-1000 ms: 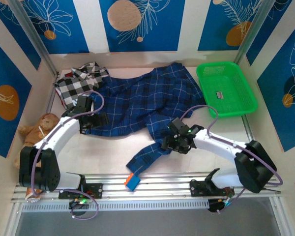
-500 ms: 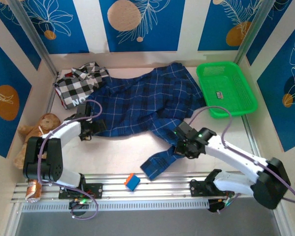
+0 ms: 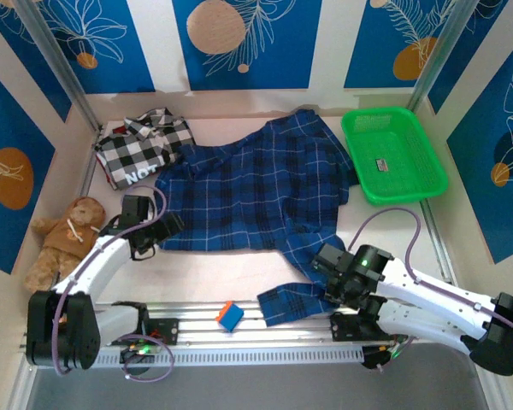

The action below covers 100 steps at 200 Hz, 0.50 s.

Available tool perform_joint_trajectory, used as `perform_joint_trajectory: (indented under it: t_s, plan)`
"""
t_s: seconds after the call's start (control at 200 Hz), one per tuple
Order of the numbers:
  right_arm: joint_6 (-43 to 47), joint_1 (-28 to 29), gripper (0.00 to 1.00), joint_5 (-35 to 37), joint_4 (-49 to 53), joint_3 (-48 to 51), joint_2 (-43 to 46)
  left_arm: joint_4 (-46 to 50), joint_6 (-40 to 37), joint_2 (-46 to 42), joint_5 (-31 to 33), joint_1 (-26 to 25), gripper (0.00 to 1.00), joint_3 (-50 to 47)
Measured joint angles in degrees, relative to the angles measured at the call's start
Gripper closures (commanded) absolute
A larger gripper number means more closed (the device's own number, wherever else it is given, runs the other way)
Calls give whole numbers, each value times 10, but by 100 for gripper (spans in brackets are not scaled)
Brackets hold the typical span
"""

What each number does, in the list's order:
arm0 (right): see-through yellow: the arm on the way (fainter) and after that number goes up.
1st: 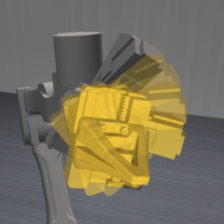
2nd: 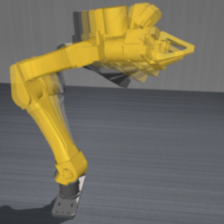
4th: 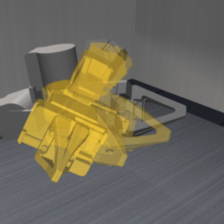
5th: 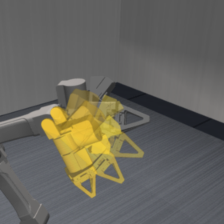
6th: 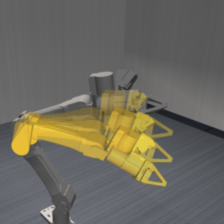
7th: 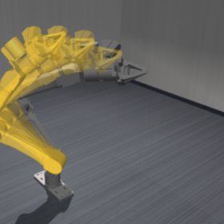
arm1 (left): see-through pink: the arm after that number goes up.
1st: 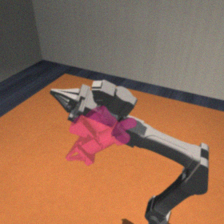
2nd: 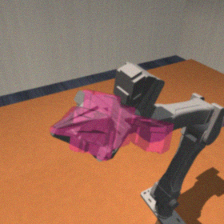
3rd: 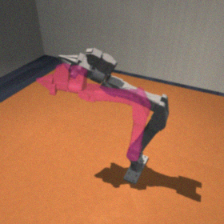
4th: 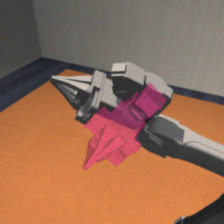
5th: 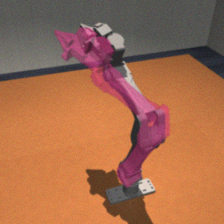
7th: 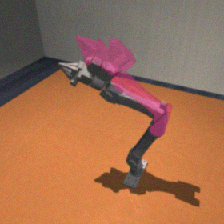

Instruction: Fold and stack the long sleeve shirts

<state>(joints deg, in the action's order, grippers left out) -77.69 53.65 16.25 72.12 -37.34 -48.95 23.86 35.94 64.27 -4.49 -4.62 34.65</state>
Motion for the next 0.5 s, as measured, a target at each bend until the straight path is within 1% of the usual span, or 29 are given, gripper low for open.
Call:
perform_joint_trajectory:
  t_s: [0.045,0.075,0.19,0.215,0.275,0.34,0.405,0.5]
  plan:
    - [14,-25,52,5,7,-31,0,14,-5,-5,0,0,6,17]
    - [33,-56,52,8,8,-58,-3,21,-10,-6,0,0,6,32]
    - [135,-217,52,6,-33,-163,-37,24,-38,5,-2,-14,9,99]
    - [163,-256,52,-1,-47,-184,-51,23,-46,13,-2,-21,11,114]
    - [222,-327,55,-10,-78,-226,-99,14,-62,45,-3,-48,15,153]
    - [277,-374,60,-15,-116,-266,-166,-2,-78,94,-7,-85,19,193]
    - [318,-403,69,-19,-156,-300,-246,-26,-87,151,-13,-110,26,223]
    - [357,-431,73,-19,-223,-321,-355,-55,-90,228,-17,-125,28,242]
